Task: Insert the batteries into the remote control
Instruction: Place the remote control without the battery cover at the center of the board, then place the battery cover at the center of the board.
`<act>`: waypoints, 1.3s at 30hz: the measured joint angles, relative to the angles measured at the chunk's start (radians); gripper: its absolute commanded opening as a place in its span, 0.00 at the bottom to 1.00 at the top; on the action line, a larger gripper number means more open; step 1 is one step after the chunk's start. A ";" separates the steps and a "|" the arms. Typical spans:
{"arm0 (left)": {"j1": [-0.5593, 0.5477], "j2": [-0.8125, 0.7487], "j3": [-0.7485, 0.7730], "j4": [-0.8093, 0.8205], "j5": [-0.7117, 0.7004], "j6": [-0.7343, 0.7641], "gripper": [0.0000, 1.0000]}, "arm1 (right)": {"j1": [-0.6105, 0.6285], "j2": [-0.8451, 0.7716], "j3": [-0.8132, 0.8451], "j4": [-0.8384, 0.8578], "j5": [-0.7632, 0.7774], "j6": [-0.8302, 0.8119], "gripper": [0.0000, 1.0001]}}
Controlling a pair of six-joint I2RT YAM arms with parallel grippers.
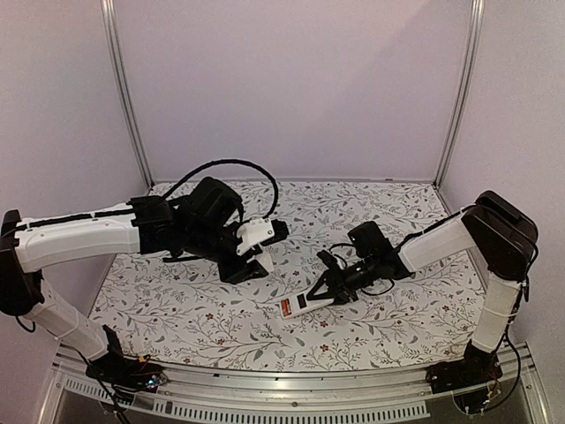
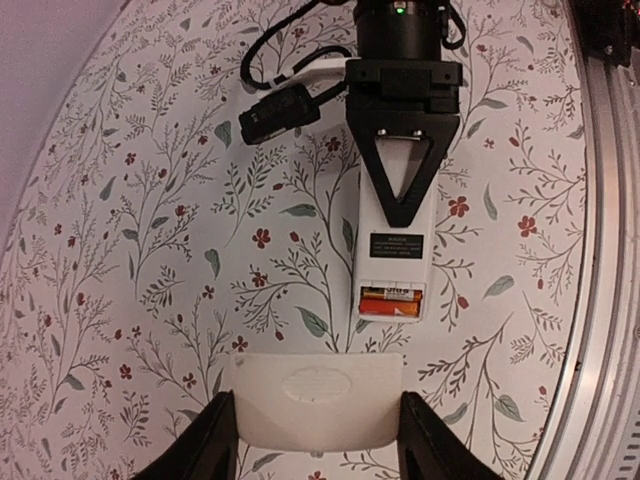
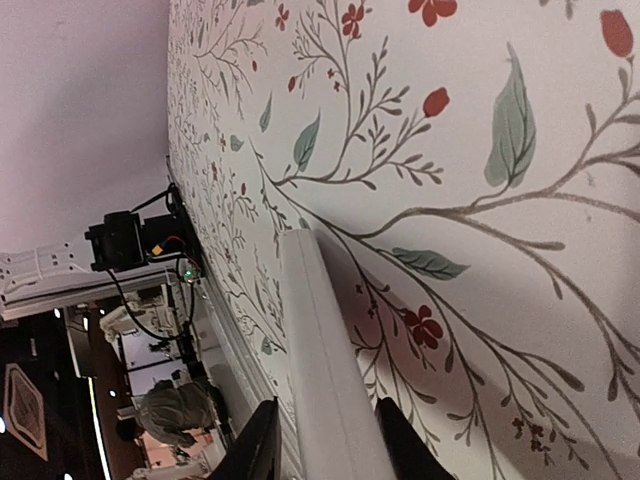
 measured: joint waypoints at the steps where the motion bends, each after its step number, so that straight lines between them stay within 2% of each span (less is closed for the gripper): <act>1: 0.000 0.000 -0.003 0.002 0.006 -0.003 0.53 | 0.000 0.007 0.005 -0.013 0.005 -0.011 0.42; 3: 0.000 0.003 -0.008 0.003 0.017 -0.006 0.54 | 0.000 0.011 0.014 -0.043 0.013 -0.022 0.50; 8: 0.000 0.023 -0.022 0.009 0.043 -0.011 0.54 | 0.000 0.010 0.063 -0.185 0.076 -0.095 0.62; 11: 0.000 0.034 -0.030 0.009 0.055 -0.010 0.54 | 0.000 -0.006 0.087 -0.265 0.111 -0.145 0.74; 13: 0.000 0.046 -0.035 0.011 0.064 -0.010 0.54 | 0.000 -0.029 0.094 -0.315 0.145 -0.172 0.77; 21: -0.006 0.114 -0.058 0.030 0.068 -0.009 0.56 | -0.049 -0.105 0.090 -0.479 0.263 -0.241 0.78; 28: -0.024 0.210 -0.068 0.068 0.080 0.007 0.57 | -0.126 -0.166 0.076 -0.571 0.296 -0.299 0.69; 31: -0.024 0.249 -0.068 0.098 0.100 0.020 0.57 | -0.131 -0.206 0.056 -0.555 0.264 -0.303 0.67; 37: -0.015 0.314 -0.063 0.119 0.113 0.016 0.76 | -0.108 -0.276 0.026 -0.500 0.189 -0.254 0.66; 39: -0.012 0.303 -0.063 0.108 0.109 0.011 0.87 | -0.102 -0.288 0.024 -0.488 0.174 -0.243 0.66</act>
